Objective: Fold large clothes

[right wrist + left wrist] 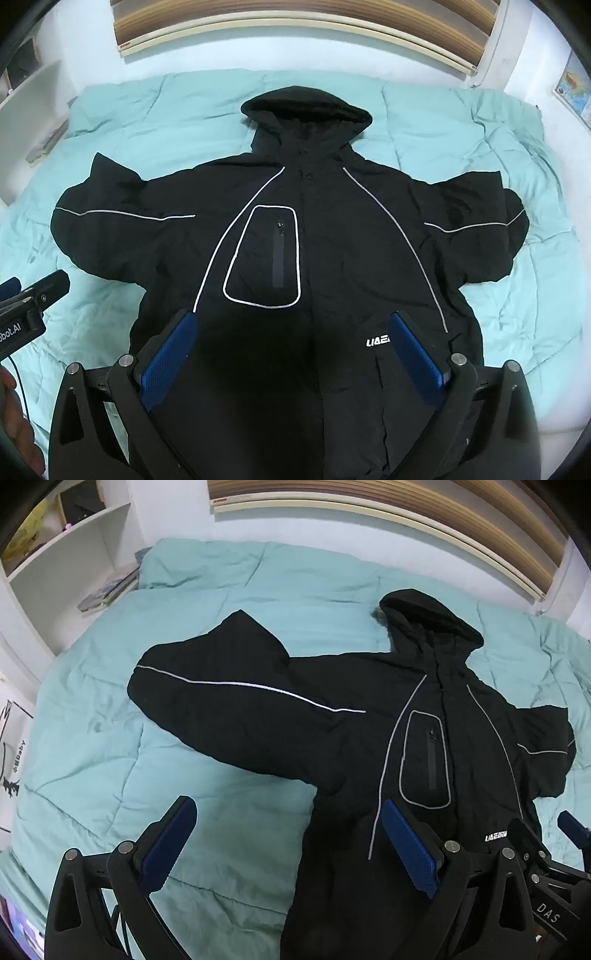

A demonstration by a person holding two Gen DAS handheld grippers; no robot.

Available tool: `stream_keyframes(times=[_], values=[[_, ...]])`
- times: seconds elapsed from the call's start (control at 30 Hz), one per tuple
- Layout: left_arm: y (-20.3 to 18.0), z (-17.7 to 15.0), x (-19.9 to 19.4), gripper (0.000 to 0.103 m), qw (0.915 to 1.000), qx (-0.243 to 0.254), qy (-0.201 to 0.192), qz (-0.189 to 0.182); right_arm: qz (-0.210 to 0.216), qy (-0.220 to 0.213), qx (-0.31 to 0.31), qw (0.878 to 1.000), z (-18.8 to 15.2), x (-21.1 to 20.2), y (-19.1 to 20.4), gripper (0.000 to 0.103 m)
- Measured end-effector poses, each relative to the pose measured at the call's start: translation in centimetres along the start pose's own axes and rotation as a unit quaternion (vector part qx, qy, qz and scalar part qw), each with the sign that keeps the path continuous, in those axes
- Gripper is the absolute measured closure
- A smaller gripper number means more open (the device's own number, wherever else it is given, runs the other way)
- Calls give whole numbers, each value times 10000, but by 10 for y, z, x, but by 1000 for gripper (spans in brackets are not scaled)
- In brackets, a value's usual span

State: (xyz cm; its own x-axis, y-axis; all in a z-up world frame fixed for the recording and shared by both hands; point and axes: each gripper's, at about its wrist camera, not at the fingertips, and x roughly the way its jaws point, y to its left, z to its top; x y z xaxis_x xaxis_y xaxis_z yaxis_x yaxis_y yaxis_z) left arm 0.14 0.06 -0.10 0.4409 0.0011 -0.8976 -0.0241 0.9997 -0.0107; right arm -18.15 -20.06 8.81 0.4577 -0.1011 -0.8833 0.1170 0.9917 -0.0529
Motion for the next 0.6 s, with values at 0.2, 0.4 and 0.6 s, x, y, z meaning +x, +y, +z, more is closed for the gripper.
stream_keyframes(times=[0.2, 0.4, 0.6], values=[[1, 2, 6, 3, 9999, -40, 145, 28, 85, 131, -50, 9999, 3, 13, 7, 0], [7, 0, 18, 3, 9999, -85, 108, 51, 92, 179, -114, 9997, 4, 20, 12, 0], [8, 0, 22, 3, 9995, -108, 261, 138, 128, 244, -77, 9996, 2, 24, 12, 0]])
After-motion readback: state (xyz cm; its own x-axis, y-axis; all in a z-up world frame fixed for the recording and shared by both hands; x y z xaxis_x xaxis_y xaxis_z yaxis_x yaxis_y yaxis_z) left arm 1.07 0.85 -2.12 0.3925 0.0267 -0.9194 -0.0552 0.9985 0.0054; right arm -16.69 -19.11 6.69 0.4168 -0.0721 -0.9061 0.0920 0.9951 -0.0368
